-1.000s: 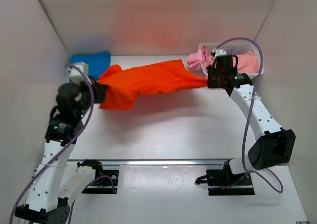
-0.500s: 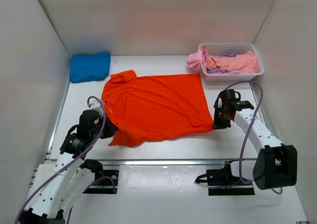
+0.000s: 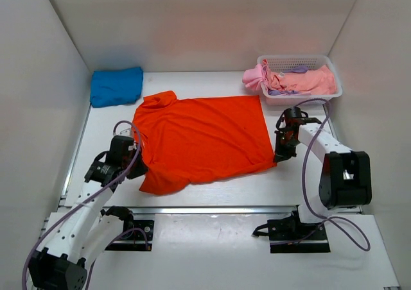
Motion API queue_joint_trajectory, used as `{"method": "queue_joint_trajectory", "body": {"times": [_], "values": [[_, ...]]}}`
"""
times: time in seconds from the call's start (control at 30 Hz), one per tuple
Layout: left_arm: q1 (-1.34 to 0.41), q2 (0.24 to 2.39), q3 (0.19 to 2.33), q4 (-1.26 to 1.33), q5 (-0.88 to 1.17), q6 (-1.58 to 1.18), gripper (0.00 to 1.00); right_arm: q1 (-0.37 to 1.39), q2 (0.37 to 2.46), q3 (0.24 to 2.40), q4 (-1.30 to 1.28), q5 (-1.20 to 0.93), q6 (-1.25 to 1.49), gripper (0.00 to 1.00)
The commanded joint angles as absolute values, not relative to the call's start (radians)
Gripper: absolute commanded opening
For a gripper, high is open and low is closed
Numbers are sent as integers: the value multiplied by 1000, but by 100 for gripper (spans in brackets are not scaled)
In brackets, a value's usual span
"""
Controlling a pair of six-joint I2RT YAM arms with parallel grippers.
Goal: Fold and stack the t-shirts
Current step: Fold the flattened tshirt in 1/3 of the way
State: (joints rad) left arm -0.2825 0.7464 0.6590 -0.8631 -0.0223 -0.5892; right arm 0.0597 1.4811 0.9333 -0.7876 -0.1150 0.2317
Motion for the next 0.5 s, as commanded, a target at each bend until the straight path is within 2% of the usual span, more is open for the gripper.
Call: {"method": "queue_joint_trajectory", "body": {"times": [0.0,0.47], "values": [[-270,794,736,-827,-77,-583,0,74,1543,1011,-739,-139,210,0],[-150,1034,847,-703,-129,-483,0,78,1759,1244,-750,-152,198,0]]}}
